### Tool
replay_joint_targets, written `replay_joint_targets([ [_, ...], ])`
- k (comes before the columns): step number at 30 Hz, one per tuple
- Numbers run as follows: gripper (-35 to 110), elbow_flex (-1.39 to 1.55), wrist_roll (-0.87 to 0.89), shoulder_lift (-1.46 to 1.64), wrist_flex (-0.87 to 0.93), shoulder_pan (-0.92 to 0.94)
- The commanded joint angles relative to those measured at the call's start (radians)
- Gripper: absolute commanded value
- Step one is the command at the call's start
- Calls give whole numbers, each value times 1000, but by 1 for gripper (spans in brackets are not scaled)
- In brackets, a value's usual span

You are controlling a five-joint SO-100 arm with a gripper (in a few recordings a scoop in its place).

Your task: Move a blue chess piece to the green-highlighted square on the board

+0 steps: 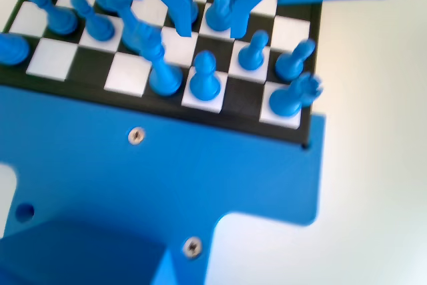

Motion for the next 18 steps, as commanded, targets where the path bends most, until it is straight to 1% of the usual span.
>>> replay_joint_targets([
  [1,10,-83,-46,25,54,-3],
  [6,10,-137,-129,29,94,15],
  [7,10,-153,-183,29,118,28],
  [13,10,-178,-350,32,170,51],
  [18,9,-179,-382,44,199,32],
])
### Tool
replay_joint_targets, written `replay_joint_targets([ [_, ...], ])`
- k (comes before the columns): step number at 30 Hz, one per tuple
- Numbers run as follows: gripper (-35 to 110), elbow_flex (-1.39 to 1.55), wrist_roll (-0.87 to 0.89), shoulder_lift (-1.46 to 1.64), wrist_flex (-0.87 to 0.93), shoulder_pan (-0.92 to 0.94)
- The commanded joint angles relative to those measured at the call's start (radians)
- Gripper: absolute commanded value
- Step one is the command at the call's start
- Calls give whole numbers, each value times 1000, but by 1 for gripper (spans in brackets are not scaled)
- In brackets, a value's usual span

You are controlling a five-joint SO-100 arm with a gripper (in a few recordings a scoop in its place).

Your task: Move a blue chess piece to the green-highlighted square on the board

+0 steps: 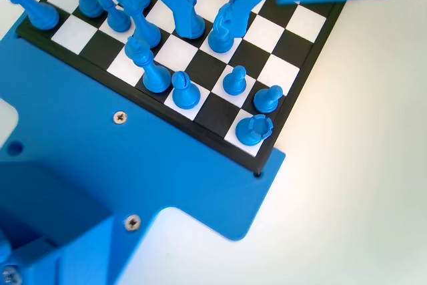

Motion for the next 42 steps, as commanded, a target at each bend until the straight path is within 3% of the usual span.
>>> replay_joint_targets([
  [1,9,-58,-23,44,41,-8],
  [7,9,-64,-66,60,94,-29],
  [16,7,28,-225,64,-37,-20],
  [27,8,54,-225,66,-63,-54],
  [34,8,150,-334,40,-210,-8],
  [42,9,138,-324,12,-187,-14],
])
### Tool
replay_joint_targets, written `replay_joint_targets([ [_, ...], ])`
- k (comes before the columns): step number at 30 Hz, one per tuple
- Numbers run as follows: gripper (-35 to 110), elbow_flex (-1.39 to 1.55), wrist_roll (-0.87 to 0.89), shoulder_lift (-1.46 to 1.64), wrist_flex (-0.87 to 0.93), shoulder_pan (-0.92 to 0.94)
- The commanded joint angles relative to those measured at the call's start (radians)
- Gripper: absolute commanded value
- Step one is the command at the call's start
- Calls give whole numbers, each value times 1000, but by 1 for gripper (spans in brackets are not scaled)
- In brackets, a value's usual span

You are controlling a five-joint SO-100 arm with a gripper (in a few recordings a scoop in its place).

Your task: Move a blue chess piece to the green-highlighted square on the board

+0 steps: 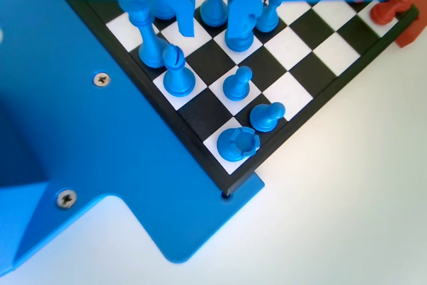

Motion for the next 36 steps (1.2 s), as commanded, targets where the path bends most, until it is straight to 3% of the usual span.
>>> replay_joint_targets([
  [1,9,-3,-8,12,29,6],
  [6,8,-31,-9,11,117,6],
  [17,9,-6,-38,11,126,28],
  [36,9,20,-40,-98,-6,28],
])
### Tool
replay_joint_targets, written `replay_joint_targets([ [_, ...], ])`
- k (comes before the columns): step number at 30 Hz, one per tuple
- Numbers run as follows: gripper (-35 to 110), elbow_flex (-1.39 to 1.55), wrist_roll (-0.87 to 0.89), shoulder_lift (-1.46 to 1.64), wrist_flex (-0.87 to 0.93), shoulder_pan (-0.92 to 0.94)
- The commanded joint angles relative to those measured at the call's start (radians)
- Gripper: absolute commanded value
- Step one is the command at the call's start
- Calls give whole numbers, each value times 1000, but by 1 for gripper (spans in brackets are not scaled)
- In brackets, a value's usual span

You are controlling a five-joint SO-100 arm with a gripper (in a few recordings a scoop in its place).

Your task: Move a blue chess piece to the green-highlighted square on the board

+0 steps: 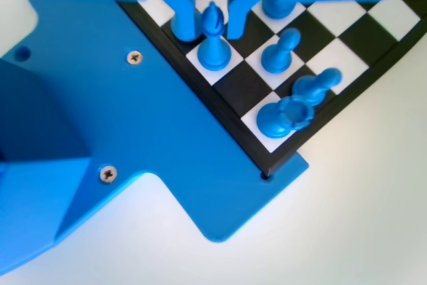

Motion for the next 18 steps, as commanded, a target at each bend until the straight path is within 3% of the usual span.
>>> replay_joint_targets([
  [1,9,-17,-11,-5,-5,6],
  [18,8,28,-11,-23,-91,-5],
])
